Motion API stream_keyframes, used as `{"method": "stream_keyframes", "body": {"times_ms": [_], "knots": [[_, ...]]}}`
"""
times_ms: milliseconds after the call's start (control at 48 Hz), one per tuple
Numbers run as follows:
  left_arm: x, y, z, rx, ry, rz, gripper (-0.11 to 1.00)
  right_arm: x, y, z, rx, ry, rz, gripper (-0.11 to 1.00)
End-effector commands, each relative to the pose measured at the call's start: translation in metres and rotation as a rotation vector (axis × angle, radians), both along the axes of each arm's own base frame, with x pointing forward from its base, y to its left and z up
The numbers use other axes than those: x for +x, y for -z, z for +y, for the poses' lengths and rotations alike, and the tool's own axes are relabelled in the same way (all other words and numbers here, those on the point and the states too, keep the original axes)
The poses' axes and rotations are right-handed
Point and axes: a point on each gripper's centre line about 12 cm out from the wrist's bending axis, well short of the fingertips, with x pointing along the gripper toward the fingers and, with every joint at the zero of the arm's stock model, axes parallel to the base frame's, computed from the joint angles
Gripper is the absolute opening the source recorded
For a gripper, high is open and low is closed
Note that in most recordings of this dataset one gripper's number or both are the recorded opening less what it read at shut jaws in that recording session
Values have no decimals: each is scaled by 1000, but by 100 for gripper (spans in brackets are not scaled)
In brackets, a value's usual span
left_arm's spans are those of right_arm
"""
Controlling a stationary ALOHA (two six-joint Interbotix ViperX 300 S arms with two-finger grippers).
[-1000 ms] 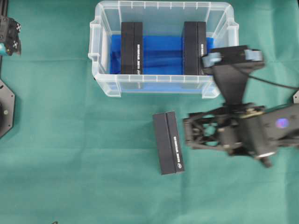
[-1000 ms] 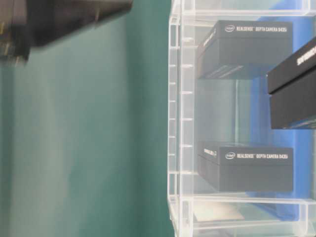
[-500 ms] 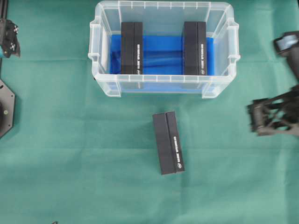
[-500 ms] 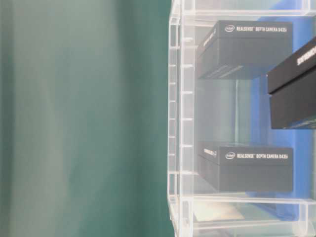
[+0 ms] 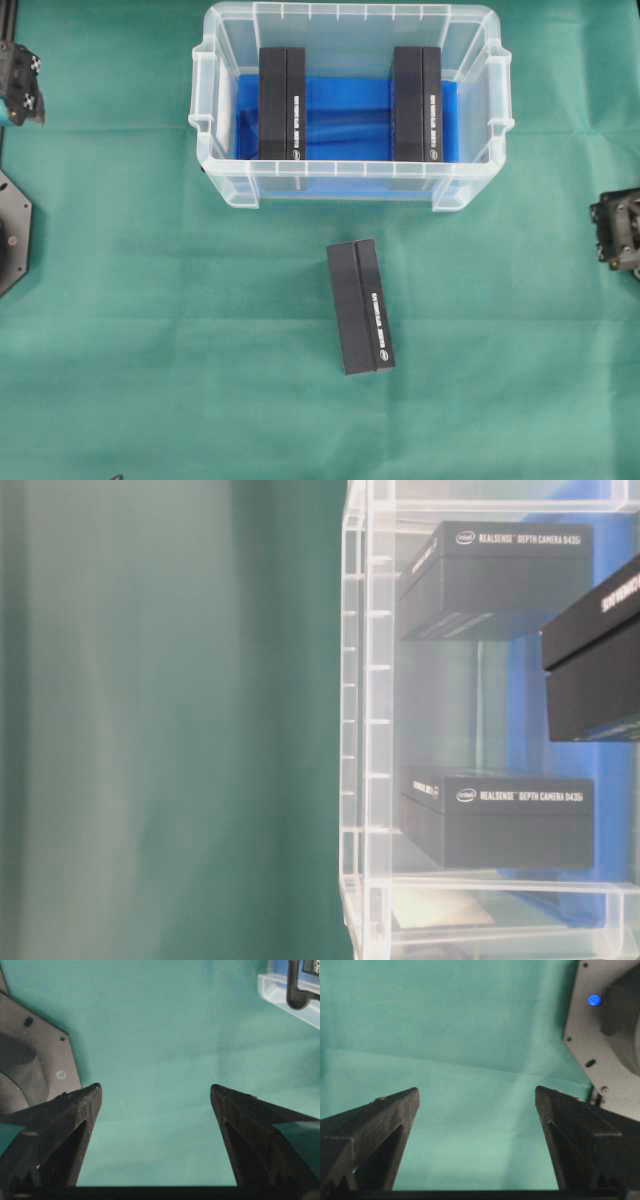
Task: Take out the box from the case.
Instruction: 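Open the right gripper to release the box and withdraw right, then move the open left gripper over the left black box in the case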
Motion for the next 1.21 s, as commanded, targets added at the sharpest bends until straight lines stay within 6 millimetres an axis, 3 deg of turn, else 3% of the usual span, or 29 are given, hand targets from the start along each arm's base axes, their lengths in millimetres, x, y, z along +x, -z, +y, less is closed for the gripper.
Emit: {"method": "stream_keyframes", "body": {"times_ms": [0, 188, 438, 604, 896, 1188], "knots": [[1, -4, 0, 10, 2, -14, 90, 5, -1, -7, -8, 21, -25, 92], [3, -4, 1, 10, 2, -18, 90, 8, 4, -39, -55, 51, -20, 92], [7, -4, 2, 15, 1, -32, 90, 2, 3, -105, -92, 64, -48, 92], [7, -4, 2, 15, 0, -32, 90, -5, 3, -132, -102, 71, -32, 92], [7, -4, 2, 14, 0, -31, 90, -2, 12, -157, -86, 49, -2, 92], [6, -4, 2, 12, -1, -25, 90, 2, 14, -159, -78, 45, 1, 92]]}}
